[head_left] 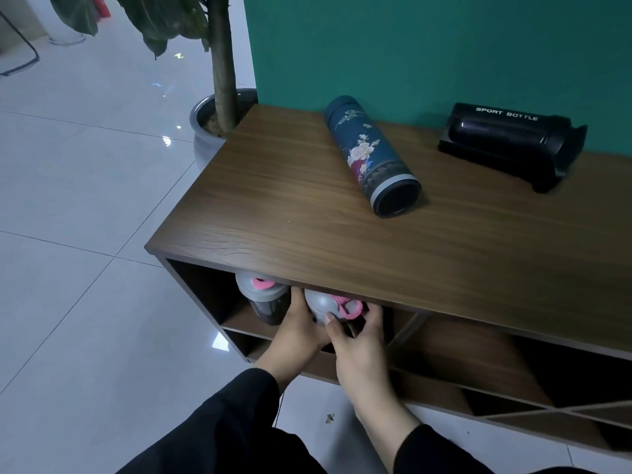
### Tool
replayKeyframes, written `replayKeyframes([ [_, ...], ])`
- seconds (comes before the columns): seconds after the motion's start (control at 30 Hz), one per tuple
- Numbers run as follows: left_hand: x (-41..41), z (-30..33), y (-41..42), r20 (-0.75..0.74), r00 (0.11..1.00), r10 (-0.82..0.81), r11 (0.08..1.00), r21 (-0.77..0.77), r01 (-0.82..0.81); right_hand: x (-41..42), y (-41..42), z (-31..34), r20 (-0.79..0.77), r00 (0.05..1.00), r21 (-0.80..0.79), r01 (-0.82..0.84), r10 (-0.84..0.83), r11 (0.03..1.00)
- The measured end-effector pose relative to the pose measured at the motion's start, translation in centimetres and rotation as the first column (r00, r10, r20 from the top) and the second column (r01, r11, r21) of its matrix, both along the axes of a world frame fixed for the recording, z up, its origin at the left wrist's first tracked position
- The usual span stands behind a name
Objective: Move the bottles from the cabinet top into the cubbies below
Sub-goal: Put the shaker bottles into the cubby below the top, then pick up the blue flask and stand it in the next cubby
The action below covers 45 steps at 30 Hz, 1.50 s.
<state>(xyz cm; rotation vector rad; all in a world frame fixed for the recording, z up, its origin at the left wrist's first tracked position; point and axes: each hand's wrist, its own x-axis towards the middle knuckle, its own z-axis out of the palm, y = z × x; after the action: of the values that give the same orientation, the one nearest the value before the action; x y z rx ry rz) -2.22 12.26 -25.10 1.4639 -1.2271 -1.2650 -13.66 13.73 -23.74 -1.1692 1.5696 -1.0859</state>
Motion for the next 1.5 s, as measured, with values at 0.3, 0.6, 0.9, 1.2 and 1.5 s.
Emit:
replayKeyframes([
  [0.3, -0.2, -0.7, -0.4, 0.018, 0.999, -0.036, 0.998, 0.05, 0.035, -1.0, 0.9, -0.8, -0.018, 0.992, 0.114, -0.126, 0.128, 0.985],
  [0.6, 1.5, 1.7, 4.0, 0.661, 0.743, -0.106, 0.983, -0.042, 0.177, -5.0, 5.4, 12.2, -0.394, 0.898, -0.384, -0.356, 0.198, 0.852],
  [0.9, 0.5, 13.1, 1.9, 0.632, 0.737, 0.24, 0.823, -0.535, 0.19, -0.8, -13.6, 18.3, -0.561, 0.8, 0.014, -0.248, 0.213, 0.969],
  [1.2, 0.4, 16.8, 0.0, 0.337, 0.912, 0.234, 0.962, -0.217, -0.167, -2.3, -11.1, 18.3, -0.085, 0.963, -0.079, -0.263, 0.257, 0.961],
  [1.5, -8.1, 18.4, 8.2, -0.287, 0.956, -0.054, 0.992, -0.127, 0.018, -13.5, 8.5, 17.2, 0.071, 0.87, -0.118, -0.479, 0.488, 0.87],
])
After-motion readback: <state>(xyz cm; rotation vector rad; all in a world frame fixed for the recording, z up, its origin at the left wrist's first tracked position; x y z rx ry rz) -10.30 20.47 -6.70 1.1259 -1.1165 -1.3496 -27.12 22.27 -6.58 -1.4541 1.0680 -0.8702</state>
